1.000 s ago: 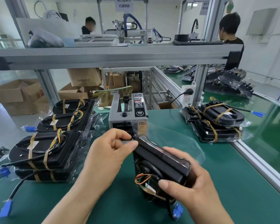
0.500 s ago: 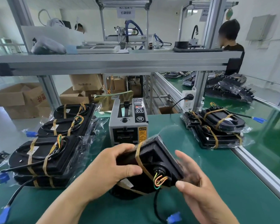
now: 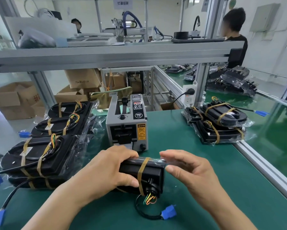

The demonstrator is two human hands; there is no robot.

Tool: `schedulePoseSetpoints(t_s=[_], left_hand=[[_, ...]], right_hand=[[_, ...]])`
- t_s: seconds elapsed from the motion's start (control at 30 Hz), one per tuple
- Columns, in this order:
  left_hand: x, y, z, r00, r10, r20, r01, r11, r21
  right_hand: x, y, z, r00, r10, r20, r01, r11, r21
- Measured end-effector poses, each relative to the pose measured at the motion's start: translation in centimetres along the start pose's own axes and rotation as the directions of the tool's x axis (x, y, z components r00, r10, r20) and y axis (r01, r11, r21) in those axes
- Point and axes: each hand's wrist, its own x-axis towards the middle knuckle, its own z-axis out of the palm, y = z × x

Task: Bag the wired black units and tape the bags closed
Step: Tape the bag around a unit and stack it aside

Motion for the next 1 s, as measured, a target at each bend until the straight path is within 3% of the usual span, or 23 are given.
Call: schedulePoseSetpoints(t_s=[0.2, 0.33, 0.47, 0.57, 0.63, 0.73, 0.83, 0.9, 0.97, 1.0], left_hand=[[0.4, -0.4, 1.1, 0.999, 0.044, 0.028, -0.045, 0.998, 0.041], [0.3, -0.4, 1.1, 0.998, 0.058, 0.023, -0.059, 0.997, 0.056], [0.1, -0.2, 1.1, 0.997, 0.076, 0.028, -0.078, 0.994, 0.079], [0.2, -0.1, 1.0, 0.999, 0.042, 0.021, -0.043, 0.998, 0.049], [0.4, 0.1, 0.9, 0.999, 0.029, 0.036, -0.03, 0.999, 0.04], [0.6, 0.3, 0.7, 0.998, 0.009, 0.06, -0.01, 1.0, 0.028], [0.7, 0.5, 0.3, 0.994, -0.011, 0.11, 0.011, 1.0, 0.006], [0.9, 0.7, -0.3, 0.994, -0.058, 0.096, 0.072, 0.987, -0.146], [1.9, 0.3, -0.6, 0.97, -0.218, -0.111, 0.148, 0.884, -0.444], [2.7, -0.3, -0.5, 0.905, -0.365, -0.218, 0.176, 0.789, -0.589]], right_hand=[[0.5, -0.1, 0.1, 0.997, -0.076, 0.013, 0.077, 0.972, -0.222], [0.9, 0.3, 0.8, 0.989, -0.109, -0.104, 0.069, 0.942, -0.329], [1.0, 0.6, 2.3, 0.965, 0.042, -0.26, -0.089, 0.981, -0.171], [0.9, 0.6, 2.6, 0.95, 0.132, -0.283, -0.162, 0.983, -0.083], [0.6, 0.6, 1.9, 0.954, 0.185, -0.236, -0.191, 0.981, -0.005], [-0.2, 1.0, 0.3, 0.967, 0.256, -0.014, -0.253, 0.962, 0.106], [-0.6, 1.6, -0.2, 0.963, 0.25, 0.104, -0.261, 0.958, 0.117], [-0.7, 1.8, 0.1, 0.976, 0.211, 0.049, -0.215, 0.973, 0.08], [-1.0, 1.9, 0.5, 0.984, 0.176, -0.035, -0.173, 0.982, 0.074], [-1.2, 1.9, 0.5, 0.984, 0.161, -0.076, -0.154, 0.984, 0.084]])
